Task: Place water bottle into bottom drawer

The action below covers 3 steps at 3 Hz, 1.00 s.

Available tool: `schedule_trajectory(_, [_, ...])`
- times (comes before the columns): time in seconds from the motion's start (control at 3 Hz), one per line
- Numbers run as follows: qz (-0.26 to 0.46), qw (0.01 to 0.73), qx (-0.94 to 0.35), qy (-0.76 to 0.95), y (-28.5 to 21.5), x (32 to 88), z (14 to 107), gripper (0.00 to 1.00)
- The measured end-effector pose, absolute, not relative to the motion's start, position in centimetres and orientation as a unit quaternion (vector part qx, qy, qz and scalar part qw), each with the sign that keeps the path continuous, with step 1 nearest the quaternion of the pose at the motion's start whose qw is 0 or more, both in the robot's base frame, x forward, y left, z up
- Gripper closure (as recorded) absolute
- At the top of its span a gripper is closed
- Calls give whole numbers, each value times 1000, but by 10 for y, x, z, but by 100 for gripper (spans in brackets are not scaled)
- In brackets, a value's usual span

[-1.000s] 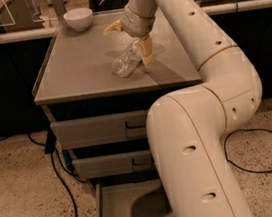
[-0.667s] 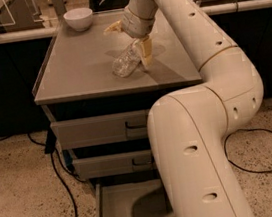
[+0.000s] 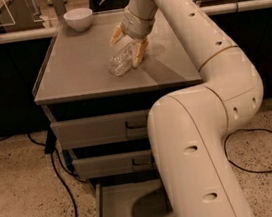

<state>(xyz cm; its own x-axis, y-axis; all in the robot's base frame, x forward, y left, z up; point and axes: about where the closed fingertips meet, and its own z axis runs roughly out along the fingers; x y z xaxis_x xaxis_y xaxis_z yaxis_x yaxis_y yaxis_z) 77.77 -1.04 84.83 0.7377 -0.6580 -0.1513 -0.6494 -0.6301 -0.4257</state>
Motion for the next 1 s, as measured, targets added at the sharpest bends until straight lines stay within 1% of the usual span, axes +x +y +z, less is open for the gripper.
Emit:
schedule_trajectory(0.67, [-9, 232, -903, 362, -10, 778, 848, 83])
schedule_trajectory(1.0, [-9, 232, -903, 362, -10, 778, 848, 100])
